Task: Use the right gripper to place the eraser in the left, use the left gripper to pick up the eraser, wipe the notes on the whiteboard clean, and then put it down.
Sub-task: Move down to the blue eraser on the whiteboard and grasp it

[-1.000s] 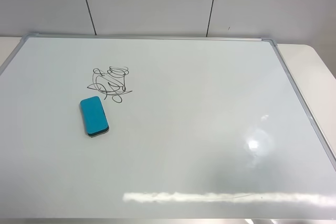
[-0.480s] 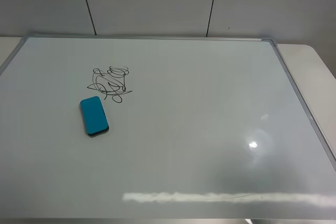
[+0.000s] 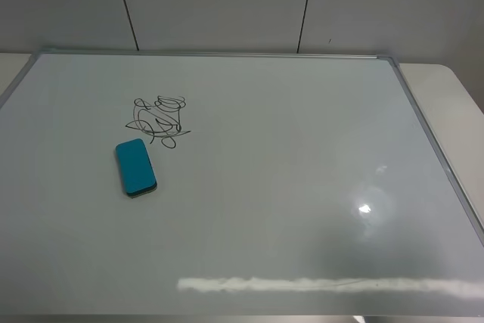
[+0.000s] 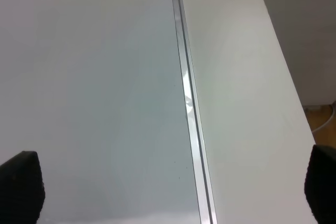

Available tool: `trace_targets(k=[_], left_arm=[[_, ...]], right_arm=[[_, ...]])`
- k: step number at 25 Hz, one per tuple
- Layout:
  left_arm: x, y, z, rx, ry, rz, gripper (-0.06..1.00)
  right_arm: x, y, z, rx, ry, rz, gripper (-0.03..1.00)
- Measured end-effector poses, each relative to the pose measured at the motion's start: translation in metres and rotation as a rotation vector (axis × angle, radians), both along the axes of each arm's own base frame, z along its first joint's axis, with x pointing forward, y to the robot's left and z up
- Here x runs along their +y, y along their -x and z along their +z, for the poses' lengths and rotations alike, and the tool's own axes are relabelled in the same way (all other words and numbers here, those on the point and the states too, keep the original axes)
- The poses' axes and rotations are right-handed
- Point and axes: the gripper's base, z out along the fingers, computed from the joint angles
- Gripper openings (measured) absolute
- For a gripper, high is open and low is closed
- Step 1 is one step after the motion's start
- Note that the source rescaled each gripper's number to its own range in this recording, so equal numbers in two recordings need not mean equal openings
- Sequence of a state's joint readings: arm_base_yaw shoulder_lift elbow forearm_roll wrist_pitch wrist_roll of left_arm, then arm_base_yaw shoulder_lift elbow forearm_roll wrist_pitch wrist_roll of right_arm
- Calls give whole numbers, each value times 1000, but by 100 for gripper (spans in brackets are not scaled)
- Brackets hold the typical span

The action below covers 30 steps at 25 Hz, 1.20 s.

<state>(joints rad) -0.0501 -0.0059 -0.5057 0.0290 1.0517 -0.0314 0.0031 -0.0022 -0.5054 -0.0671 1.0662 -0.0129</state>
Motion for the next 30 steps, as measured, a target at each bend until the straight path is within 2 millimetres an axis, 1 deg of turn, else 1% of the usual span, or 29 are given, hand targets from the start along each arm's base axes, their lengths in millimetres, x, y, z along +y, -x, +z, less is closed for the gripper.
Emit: trace_targets(k=[30], left_arm=[[0,0,0,0,0,0,100]], right_arm=[[0,0,0,-2,-11,-3,100]])
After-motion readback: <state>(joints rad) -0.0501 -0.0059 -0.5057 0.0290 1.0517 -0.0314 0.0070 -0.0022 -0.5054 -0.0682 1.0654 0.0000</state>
